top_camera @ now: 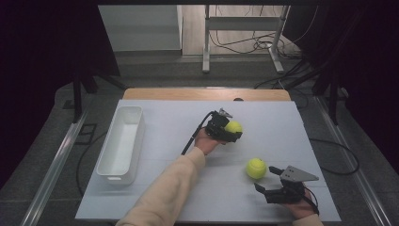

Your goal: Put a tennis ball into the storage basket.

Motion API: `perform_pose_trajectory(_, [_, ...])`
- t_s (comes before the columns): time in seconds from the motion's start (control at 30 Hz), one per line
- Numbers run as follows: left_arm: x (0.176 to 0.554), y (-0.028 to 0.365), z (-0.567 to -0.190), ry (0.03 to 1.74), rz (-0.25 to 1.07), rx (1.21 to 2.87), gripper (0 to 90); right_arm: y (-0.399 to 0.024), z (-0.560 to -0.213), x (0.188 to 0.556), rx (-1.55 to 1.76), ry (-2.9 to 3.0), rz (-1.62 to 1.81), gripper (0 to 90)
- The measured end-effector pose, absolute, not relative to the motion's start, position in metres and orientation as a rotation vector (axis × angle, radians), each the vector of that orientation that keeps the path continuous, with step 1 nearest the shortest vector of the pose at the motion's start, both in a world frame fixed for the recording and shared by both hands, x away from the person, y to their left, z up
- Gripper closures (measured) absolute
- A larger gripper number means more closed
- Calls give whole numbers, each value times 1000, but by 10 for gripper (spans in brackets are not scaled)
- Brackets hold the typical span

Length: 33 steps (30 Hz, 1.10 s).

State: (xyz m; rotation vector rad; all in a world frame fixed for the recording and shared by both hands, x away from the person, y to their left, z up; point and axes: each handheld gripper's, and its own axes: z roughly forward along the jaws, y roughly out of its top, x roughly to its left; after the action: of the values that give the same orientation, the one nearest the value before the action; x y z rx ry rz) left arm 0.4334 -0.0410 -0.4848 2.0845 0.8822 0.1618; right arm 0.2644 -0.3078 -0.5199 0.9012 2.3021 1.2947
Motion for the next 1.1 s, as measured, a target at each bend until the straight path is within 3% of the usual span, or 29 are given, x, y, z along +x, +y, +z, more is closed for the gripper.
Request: perform_pose_trajectory(1.1, [413,-18,-472,887,191,2067,258,-307,-519,264,899,2299,1294,121])
